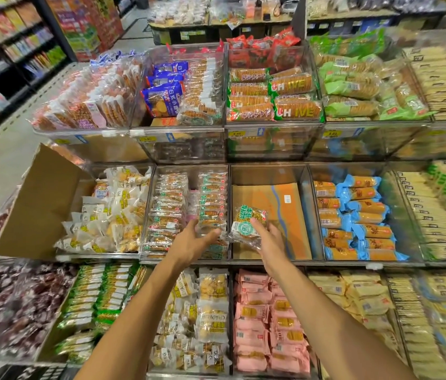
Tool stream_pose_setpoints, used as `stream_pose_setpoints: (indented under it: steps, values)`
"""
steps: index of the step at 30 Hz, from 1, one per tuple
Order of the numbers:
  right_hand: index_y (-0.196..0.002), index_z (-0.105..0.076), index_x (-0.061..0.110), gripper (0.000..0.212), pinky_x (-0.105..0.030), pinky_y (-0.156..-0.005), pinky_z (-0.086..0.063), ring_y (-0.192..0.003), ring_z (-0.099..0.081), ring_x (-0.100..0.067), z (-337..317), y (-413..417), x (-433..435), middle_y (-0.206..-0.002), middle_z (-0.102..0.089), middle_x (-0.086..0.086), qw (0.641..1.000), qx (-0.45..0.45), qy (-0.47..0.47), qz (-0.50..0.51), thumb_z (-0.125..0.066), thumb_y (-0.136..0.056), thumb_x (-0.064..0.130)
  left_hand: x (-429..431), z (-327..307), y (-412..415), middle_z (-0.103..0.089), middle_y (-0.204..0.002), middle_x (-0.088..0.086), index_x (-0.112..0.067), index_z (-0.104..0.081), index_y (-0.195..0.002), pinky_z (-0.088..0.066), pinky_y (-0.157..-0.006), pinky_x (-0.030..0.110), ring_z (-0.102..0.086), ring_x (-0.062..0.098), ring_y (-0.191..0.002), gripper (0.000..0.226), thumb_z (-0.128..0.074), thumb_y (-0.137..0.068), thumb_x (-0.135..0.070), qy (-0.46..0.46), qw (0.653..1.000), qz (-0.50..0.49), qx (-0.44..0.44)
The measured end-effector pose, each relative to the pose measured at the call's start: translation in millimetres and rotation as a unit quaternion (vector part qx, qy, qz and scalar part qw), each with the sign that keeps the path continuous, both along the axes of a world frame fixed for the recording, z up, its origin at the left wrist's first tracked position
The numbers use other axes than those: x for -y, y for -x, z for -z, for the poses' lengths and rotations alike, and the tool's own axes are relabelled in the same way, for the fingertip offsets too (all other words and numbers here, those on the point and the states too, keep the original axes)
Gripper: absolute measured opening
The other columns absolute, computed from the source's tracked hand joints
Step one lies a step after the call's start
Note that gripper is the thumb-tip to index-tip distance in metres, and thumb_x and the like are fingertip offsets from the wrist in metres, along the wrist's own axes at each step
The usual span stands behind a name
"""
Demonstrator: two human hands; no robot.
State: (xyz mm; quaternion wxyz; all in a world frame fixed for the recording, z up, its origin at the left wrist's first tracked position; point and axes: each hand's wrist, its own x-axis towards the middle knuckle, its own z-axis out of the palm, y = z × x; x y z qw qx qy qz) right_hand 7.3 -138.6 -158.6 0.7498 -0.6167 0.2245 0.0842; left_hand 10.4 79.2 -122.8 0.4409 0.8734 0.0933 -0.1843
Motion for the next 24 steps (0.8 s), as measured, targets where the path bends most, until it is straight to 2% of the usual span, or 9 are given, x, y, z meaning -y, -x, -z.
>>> stream_pose_setpoints:
  steps: [5, 9, 10, 12, 14, 18, 21, 23, 24]
  values:
    - [-0.160, -0.037, 0.025, 0.150, -0.058, -0.119, -0.036, -0.145, -0.043, -0.025, -4, 1, -1, -0.162, -0.042, 0.004, 1.000, 0.006, 0.004, -0.015, -0.073, -0.034, 0.098, -5, -4, -18, -0.046, -0.160, 0.009, -0.009, -0.049, -0.152, -0.031, -0.121, 0.046, -0.046, 0.030, -0.143, 0.063, -0.052, -0.105, -0.051, 0.151, 0.982, -0.090, -0.062]
    - [-0.159, -0.038, 0.025, 0.145, -0.058, -0.119, -0.035, -0.145, -0.043, -0.023, -2, 0, 0, -0.161, -0.044, 0.005, 1.000, 0.008, 0.006, -0.016, -0.073, -0.038, 0.098, 1, -2, -29, -0.048, -0.157, 0.012, -0.013, -0.063, -0.122, -0.036, -0.120, 0.050, -0.045, 0.034, -0.144, 0.033, -0.071, -0.097, -0.034, 0.156, 0.976, -0.074, -0.133]
    - [-0.160, -0.038, 0.025, 0.145, -0.058, -0.120, -0.035, -0.145, -0.043, -0.023, -1, -1, 0, -0.161, -0.044, 0.005, 1.000, 0.008, 0.003, -0.014, -0.074, -0.039, 0.097, 0, 1, -31, -0.049, -0.156, 0.013, -0.012, -0.063, -0.122, -0.041, -0.115, 0.052, -0.045, 0.035, -0.143, 0.040, -0.075, -0.094, -0.038, 0.146, 0.976, -0.075, -0.143]
    - [-0.161, -0.036, 0.025, 0.146, -0.058, -0.120, -0.035, -0.146, -0.042, -0.024, -1, -1, 0, -0.162, -0.043, 0.004, 1.000, 0.011, 0.001, -0.010, -0.075, -0.040, 0.096, -1, 5, -35, -0.048, -0.157, 0.014, -0.007, -0.055, -0.141, -0.048, -0.107, 0.051, -0.047, 0.036, -0.141, 0.087, -0.084, -0.078, -0.059, 0.130, 0.978, -0.058, -0.155]
    - [-0.161, -0.036, 0.024, 0.136, -0.057, -0.120, -0.035, -0.147, -0.041, -0.024, -5, 0, -2, -0.162, -0.042, 0.004, 1.000, 0.017, 0.003, -0.014, -0.075, -0.050, 0.092, -2, 14, -37, -0.045, -0.159, 0.015, -0.006, -0.046, -0.150, -0.043, -0.115, 0.054, -0.047, 0.036, -0.143, 0.113, -0.087, -0.066, -0.068, 0.130, 0.978, -0.044, -0.157]
    - [-0.162, -0.034, 0.020, 0.098, -0.051, -0.120, -0.034, -0.147, -0.040, -0.025, -2, -1, -3, -0.164, -0.039, 0.000, 1.000, 0.007, 0.015, -0.002, -0.073, -0.085, 0.066, -1, 21, -31, -0.061, -0.145, 0.011, -0.008, -0.064, -0.131, -0.040, -0.117, 0.051, -0.056, 0.032, -0.136, 0.083, -0.089, -0.068, -0.056, 0.150, 0.980, -0.065, -0.110]
    - [-0.161, -0.035, 0.021, 0.099, -0.050, -0.119, -0.034, -0.147, -0.041, -0.025, 1, -2, -4, -0.163, -0.040, 0.001, 1.000, 0.010, 0.025, -0.013, -0.072, -0.083, 0.069, -3, 17, -19, -0.075, -0.118, -0.004, -0.010, -0.064, -0.133, -0.056, -0.101, 0.033, -0.072, 0.013, -0.112, 0.072, -0.088, -0.073, -0.042, 0.162, 0.984, -0.063, -0.041]
    - [-0.161, -0.037, 0.022, 0.097, -0.050, -0.117, -0.034, -0.146, -0.042, -0.025, 2, -2, -5, -0.162, -0.042, 0.002, 0.999, 0.013, 0.031, -0.015, -0.072, -0.083, 0.069, -2, 15, -12, -0.074, -0.119, -0.008, -0.011, -0.058, -0.141, -0.058, -0.088, 0.021, -0.073, 0.012, -0.110, 0.076, -0.084, -0.077, -0.044, 0.127, 0.991, -0.045, 0.008]
    - [-0.160, -0.037, 0.022, 0.096, -0.049, -0.117, -0.034, -0.145, -0.042, -0.024, 3, -3, -5, -0.161, -0.043, 0.002, 0.999, 0.012, 0.034, -0.015, -0.072, -0.084, 0.068, -2, 17, -11, -0.071, -0.128, -0.005, -0.014, -0.054, -0.145, -0.056, -0.092, 0.024, -0.070, 0.016, -0.117, 0.078, -0.081, -0.080, -0.049, 0.101, 0.994, -0.034, 0.014]
